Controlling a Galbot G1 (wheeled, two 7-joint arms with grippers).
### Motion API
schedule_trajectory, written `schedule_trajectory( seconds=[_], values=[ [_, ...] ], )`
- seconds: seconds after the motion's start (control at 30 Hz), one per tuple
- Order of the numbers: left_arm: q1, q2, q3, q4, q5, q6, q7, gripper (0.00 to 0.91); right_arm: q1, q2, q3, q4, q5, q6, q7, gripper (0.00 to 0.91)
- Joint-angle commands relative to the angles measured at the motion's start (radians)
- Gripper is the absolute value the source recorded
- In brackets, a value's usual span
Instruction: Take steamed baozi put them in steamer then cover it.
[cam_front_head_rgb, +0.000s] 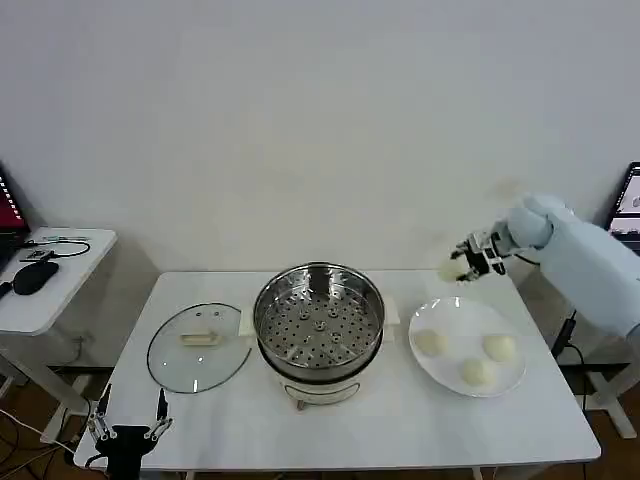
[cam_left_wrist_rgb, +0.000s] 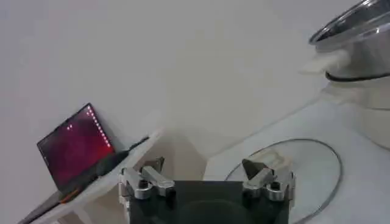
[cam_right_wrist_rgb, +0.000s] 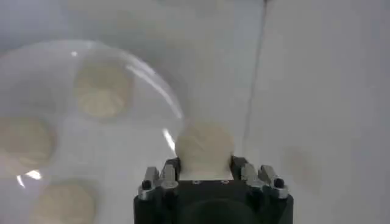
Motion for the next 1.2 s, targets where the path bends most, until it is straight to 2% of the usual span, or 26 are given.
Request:
schedule_trajectory(
  seconds=[0.03,0.13,0.23,0.4,0.57,0.6,0.67,0.7,0.77,0.87,0.97,1.2],
  values=[
    [0.004,-0.001,0.001,-0.004,0.001,0.0,-0.001,0.907,0.172,-0.037,-0.154,0.164,0.145,-0.008,0.012,0.554],
    [0.013,-0.005,-0.002,-0.012,0.005,-0.002,-0.004,0.907,0.281,0.0,-0.253,0.205,0.217,0.004,0.022,0.544],
    [0.017,-0.014,-0.006,-0.02,0.008,-0.004,-0.007,0.907,0.342,0.041,-0.32,0.232,0.242,0.038,0.035,0.544],
    [0.023,-0.028,-0.026,-0.03,0.008,-0.007,-0.009,0.907,0.353,0.116,-0.383,0.244,0.228,0.111,0.106,0.544],
    [0.028,-0.03,-0.045,-0.042,0.008,-0.007,-0.01,0.907,0.323,0.209,-0.434,0.238,0.131,0.226,0.174,0.544],
    [0.03,-0.03,-0.054,-0.046,0.006,-0.006,-0.009,0.907,0.324,0.231,-0.462,0.233,0.096,0.28,0.192,0.544],
    [0.032,-0.03,-0.062,-0.048,0.004,-0.006,-0.01,0.907,0.321,0.25,-0.481,0.225,0.062,0.328,0.211,0.544],
    [0.033,-0.029,-0.067,-0.048,0.003,-0.007,-0.01,0.907,0.306,0.281,-0.489,0.2,0.028,0.388,0.223,0.544],
    [0.035,-0.029,-0.07,-0.045,0.003,-0.007,-0.012,0.907,0.285,0.306,-0.486,0.179,-0.002,0.427,0.242,0.544],
    [0.036,-0.029,-0.072,-0.037,0.003,-0.007,-0.014,0.907,0.229,0.354,-0.455,0.123,-0.135,0.514,0.278,0.554],
    [0.034,-0.028,-0.076,-0.038,0.001,-0.007,-0.014,0.907,0.189,0.388,-0.445,0.075,-0.187,0.56,0.294,0.554],
    [0.031,-0.028,-0.078,-0.04,-0.001,-0.006,-0.014,0.907,0.133,0.443,-0.396,-0.012,-0.401,0.648,0.326,0.554]
  ],
)
